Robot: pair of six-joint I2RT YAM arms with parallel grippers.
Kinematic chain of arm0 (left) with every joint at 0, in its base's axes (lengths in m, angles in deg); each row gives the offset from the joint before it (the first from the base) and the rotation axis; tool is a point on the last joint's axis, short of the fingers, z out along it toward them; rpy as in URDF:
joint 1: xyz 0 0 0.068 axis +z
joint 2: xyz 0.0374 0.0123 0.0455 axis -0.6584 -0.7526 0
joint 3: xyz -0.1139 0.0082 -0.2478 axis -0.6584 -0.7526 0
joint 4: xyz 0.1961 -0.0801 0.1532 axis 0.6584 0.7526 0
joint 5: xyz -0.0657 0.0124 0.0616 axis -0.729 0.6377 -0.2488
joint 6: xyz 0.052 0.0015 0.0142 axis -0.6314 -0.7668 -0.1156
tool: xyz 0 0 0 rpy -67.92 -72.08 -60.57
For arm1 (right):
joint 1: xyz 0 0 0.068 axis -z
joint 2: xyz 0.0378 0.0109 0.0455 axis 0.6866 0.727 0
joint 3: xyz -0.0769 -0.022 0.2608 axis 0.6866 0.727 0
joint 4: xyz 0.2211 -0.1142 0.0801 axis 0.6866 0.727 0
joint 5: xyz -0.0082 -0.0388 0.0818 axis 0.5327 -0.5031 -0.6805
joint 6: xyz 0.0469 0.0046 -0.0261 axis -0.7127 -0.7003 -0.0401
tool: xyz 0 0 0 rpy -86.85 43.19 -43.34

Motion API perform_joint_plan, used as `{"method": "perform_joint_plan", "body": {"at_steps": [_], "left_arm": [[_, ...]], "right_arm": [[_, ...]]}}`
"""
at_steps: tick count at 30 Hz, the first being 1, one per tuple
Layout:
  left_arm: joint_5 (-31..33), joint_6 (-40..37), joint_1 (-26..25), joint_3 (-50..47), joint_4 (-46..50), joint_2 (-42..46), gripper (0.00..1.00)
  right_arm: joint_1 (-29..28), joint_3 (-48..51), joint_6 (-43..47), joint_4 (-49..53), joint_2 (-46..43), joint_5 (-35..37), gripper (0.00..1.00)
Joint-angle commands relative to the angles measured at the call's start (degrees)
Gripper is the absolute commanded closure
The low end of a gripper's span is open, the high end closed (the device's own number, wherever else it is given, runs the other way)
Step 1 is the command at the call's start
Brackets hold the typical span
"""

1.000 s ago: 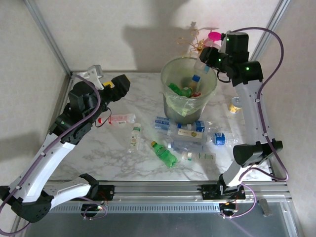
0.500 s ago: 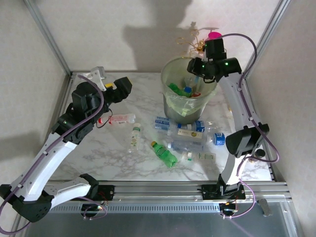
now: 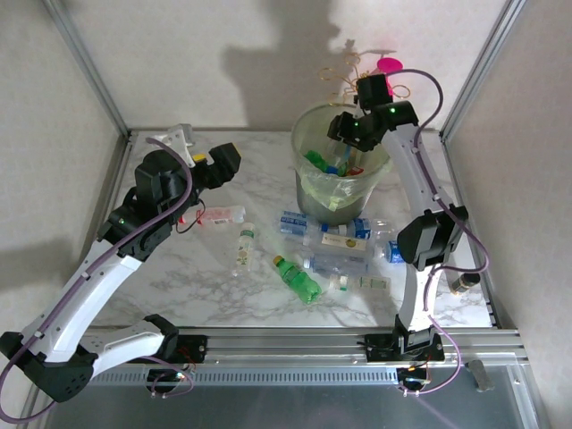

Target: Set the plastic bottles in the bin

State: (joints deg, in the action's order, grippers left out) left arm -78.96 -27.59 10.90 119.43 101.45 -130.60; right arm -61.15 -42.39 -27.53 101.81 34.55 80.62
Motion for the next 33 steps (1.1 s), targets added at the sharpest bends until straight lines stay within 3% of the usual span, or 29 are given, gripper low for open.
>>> {"method": "perform_joint_plan", "body": {"at_steps": [1,10,18,24,33], "left_arm": [[1.0,-1.3,0.0,-0.3,-0.9,0.6,0.11],[0.9,-1.1,0.1,-0.8,-1.1,0.3,0.11],[0.9,-1.3,0.1,-1.1,-0.8,0.7,0.11],[0.7,-1.1,0.2,-1.5,-1.2,0.8,0.11],[0.4,-0.5,0.3,-1.9,-1.6,0.9,0.11]], "right_arm": [[-1.4,-1.7,0.3,1.8,1.3,-0.8,0.45],[-1.6,2.7,-1.3,0.3,0.6,-5.8,0.4],[-1.8,0.7,1.1,1.1,-1.6,2.5,0.42],[-2.6,6.5,-0.3,-0.7,-6.4,4.8,0.47],[-2.6,15.7,-4.0,-3.5,-7.8,-3.6,0.48]]}}
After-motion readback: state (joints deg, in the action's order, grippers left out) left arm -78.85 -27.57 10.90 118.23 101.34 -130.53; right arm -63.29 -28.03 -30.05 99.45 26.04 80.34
